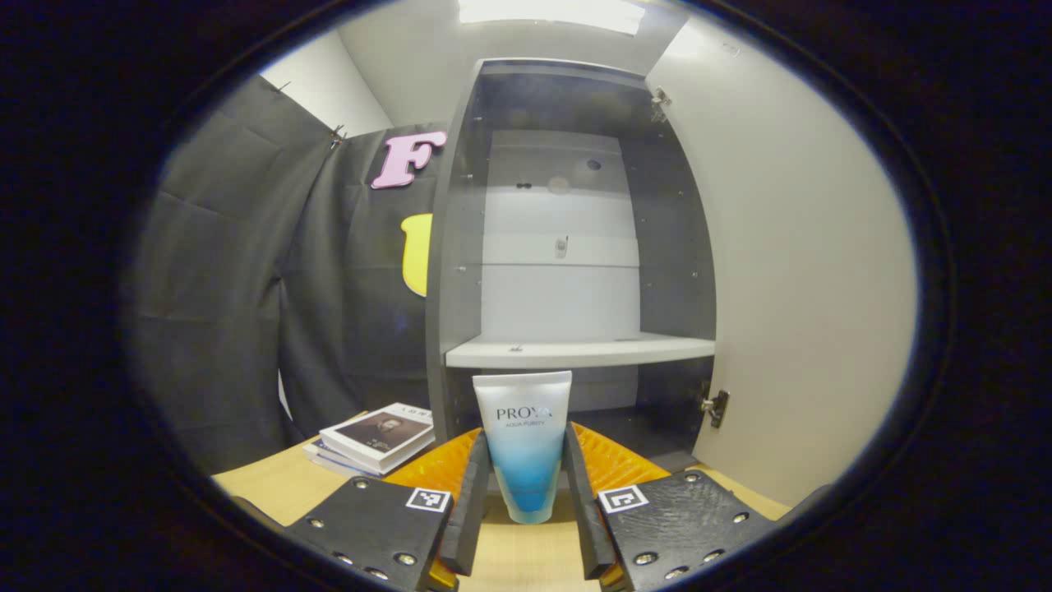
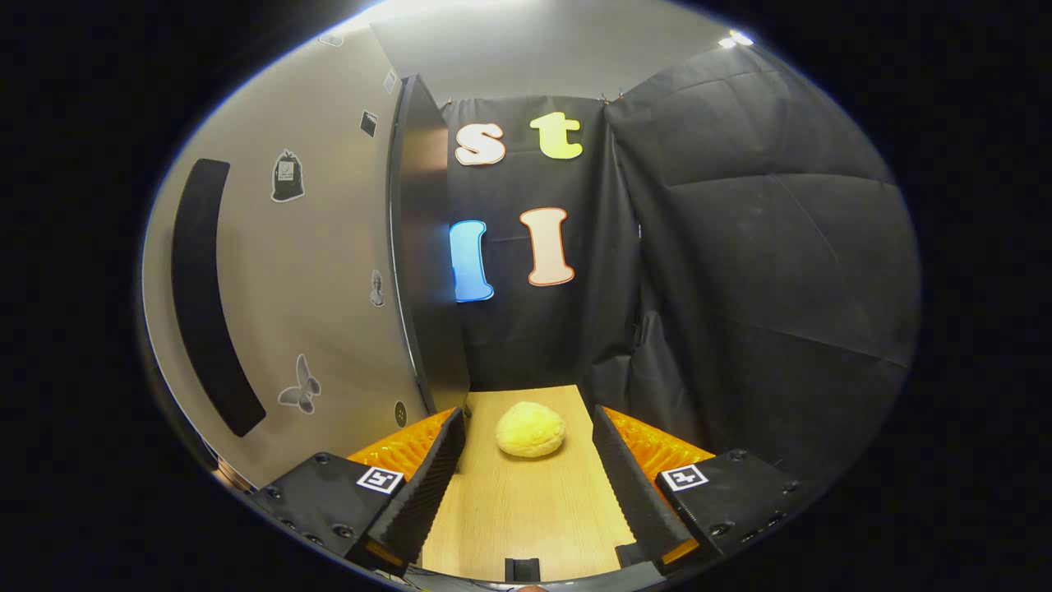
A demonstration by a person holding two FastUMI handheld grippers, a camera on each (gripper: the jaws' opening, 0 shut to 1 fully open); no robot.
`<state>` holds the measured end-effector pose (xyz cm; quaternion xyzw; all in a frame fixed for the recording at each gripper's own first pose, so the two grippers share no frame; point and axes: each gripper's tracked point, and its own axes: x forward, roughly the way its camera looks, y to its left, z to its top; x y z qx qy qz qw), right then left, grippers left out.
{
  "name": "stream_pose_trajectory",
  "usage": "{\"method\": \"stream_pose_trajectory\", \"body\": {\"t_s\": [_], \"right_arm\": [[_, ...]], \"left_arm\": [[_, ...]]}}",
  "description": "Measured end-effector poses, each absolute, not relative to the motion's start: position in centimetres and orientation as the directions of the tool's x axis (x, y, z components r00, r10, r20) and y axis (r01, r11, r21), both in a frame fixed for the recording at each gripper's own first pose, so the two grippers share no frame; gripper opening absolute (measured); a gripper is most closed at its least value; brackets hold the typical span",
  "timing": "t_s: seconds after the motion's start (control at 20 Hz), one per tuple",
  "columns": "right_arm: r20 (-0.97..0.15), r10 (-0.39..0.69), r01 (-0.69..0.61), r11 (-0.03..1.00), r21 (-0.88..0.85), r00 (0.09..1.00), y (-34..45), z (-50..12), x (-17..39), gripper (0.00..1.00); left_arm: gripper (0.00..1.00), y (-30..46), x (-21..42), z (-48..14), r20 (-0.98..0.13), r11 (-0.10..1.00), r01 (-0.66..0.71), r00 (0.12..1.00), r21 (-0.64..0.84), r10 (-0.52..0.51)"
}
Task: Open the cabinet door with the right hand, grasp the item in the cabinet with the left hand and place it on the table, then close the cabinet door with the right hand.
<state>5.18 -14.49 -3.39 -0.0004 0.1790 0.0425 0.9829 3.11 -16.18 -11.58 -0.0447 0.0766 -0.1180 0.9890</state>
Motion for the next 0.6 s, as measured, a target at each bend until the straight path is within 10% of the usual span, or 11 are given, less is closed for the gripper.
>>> {"method": "stream_pose_trajectory", "body": {"t_s": [0.6], "right_arm": [[-0.384,0.067,-0.08,0.997,-0.018,0.921,-14.3,-4.6,5.9,0.92]], "left_arm": [[0.51,-13.4,-1.7,-20.4,-0.259,0.983,0.159,0.95,-0.087,-0.177]]}}
